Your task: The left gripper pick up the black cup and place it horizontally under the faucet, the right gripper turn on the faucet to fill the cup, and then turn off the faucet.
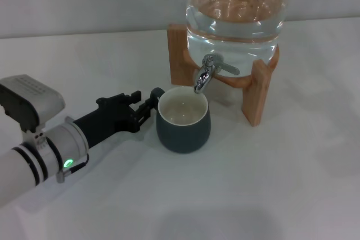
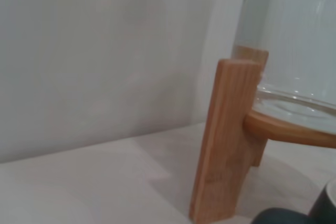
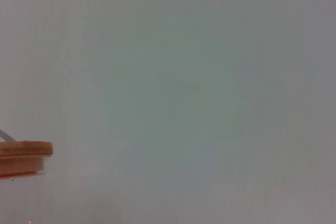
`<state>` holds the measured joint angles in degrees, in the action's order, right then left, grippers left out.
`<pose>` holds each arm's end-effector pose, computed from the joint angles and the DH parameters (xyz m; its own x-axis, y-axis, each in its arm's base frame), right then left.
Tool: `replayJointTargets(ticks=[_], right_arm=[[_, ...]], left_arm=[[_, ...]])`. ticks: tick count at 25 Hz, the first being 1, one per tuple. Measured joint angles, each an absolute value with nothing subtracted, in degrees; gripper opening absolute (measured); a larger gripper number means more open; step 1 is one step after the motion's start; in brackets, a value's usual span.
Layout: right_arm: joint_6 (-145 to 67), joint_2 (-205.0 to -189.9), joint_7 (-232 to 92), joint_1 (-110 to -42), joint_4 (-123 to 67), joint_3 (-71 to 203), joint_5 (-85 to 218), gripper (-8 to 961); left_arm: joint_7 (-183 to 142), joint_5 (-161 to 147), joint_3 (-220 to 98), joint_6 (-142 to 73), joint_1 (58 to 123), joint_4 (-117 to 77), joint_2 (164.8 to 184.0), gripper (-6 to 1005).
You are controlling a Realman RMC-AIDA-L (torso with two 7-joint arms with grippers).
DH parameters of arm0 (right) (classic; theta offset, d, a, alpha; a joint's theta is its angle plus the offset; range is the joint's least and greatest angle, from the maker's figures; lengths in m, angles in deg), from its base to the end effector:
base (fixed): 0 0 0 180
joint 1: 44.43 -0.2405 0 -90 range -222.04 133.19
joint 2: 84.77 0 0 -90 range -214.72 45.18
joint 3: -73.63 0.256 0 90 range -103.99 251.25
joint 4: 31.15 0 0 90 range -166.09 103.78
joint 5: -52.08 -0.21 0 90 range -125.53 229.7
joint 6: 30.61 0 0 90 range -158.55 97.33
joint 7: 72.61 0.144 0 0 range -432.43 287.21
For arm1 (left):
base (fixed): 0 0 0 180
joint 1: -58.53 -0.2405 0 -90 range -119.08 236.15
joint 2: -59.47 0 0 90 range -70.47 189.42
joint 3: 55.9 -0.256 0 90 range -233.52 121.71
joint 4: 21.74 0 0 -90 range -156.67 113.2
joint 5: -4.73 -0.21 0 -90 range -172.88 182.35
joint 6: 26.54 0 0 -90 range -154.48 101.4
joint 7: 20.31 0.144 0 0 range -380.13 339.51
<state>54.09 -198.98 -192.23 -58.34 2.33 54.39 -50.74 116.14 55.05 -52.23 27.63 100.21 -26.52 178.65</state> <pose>0.3703 0.2785 0.1532 0.5975 0.1416 -0.7893 -0.7363 -0.2930 -0.6099 -0.2565 0.3569 -0.1053 0.7337 0.3445 0.5857 0.6207 -0.6906 -0.3714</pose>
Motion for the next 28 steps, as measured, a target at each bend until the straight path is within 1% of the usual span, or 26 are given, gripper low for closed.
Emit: replayJointTargets(ticks=[17, 28], right_arm=[[52.2, -198.93, -191.9, -58.5, 2.3, 54.4, -50.7, 840], [51.7, -198.78, -191.6, -58.4, 2.3, 54.5, -50.7, 840]], left_arm=[[112.6, 56.6, -52.2, 34.9, 96.4, -21.3, 178.64, 355], [108.1, 62.2, -52.2, 45.9, 91.5, -14.6, 178.57, 355]])
